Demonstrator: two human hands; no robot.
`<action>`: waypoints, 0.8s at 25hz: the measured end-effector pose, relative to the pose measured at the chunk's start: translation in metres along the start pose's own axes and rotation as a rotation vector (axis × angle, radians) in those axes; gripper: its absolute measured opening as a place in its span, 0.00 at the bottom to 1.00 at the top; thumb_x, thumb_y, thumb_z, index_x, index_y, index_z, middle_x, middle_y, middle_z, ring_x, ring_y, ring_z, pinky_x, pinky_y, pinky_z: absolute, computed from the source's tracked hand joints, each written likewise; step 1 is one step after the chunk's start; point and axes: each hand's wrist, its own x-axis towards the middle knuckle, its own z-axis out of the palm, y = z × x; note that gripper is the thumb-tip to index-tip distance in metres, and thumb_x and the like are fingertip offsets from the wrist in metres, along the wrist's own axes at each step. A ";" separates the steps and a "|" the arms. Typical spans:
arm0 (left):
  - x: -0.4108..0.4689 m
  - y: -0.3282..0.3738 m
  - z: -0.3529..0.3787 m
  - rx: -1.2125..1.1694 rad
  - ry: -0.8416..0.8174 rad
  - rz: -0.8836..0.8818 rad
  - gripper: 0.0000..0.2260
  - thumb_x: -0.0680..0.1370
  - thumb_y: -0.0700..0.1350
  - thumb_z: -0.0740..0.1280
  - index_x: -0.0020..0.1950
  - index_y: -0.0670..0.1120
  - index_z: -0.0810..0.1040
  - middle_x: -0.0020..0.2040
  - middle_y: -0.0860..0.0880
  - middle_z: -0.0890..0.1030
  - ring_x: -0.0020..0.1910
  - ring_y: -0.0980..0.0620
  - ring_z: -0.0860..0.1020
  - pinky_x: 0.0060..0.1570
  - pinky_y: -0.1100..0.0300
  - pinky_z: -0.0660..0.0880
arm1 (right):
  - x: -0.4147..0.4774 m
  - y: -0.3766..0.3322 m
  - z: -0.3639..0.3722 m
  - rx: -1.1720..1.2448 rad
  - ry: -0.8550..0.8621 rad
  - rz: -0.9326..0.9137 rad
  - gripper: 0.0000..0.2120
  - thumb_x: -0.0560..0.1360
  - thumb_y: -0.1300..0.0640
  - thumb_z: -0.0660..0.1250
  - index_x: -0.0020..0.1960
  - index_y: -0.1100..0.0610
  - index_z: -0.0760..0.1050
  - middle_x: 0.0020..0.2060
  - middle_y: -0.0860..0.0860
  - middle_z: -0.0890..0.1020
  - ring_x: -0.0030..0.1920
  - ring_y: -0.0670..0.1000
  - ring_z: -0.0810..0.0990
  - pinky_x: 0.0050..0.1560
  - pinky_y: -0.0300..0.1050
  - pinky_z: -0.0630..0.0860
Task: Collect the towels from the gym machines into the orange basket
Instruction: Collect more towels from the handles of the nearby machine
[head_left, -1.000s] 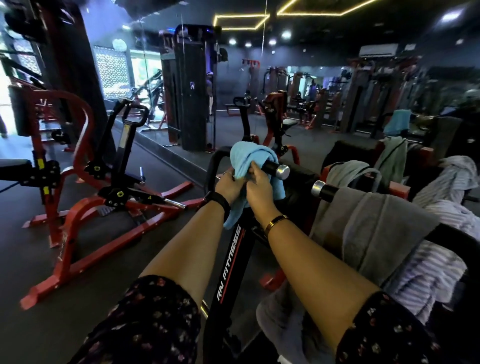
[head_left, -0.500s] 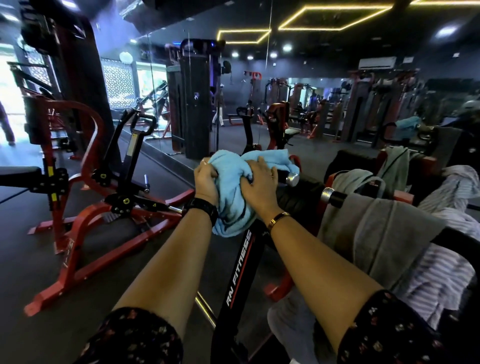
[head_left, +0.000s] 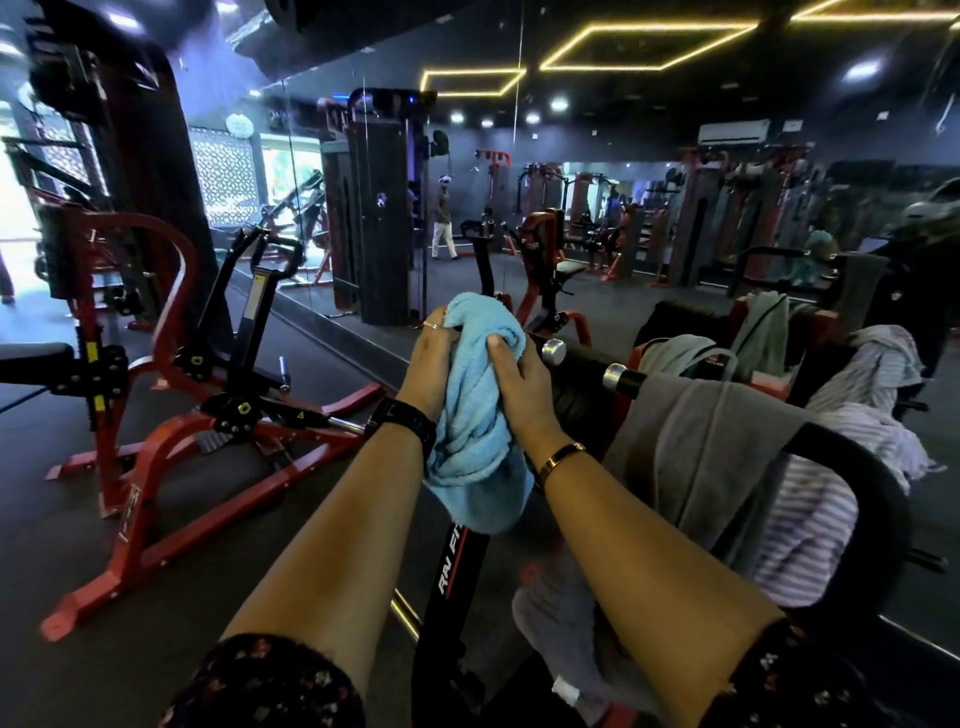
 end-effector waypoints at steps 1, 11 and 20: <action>-0.010 -0.001 0.008 0.014 -0.018 0.019 0.14 0.76 0.48 0.60 0.60 0.46 0.74 0.55 0.39 0.79 0.53 0.42 0.79 0.58 0.42 0.76 | -0.006 -0.001 -0.007 0.029 0.018 0.022 0.19 0.74 0.44 0.64 0.59 0.55 0.75 0.53 0.53 0.83 0.55 0.52 0.81 0.60 0.53 0.77; -0.104 -0.025 0.116 -0.003 -0.132 -0.094 0.18 0.73 0.47 0.67 0.61 0.41 0.76 0.50 0.43 0.83 0.46 0.49 0.82 0.47 0.55 0.79 | -0.093 -0.026 -0.122 -0.084 0.082 0.080 0.15 0.81 0.52 0.57 0.62 0.59 0.74 0.51 0.52 0.81 0.48 0.48 0.79 0.53 0.43 0.76; -0.133 -0.032 0.147 0.314 0.144 -0.059 0.22 0.64 0.54 0.69 0.53 0.45 0.81 0.48 0.47 0.84 0.48 0.48 0.82 0.50 0.54 0.78 | -0.123 -0.023 -0.172 -0.457 0.318 -0.061 0.11 0.74 0.51 0.64 0.48 0.59 0.73 0.45 0.55 0.78 0.48 0.56 0.76 0.53 0.58 0.75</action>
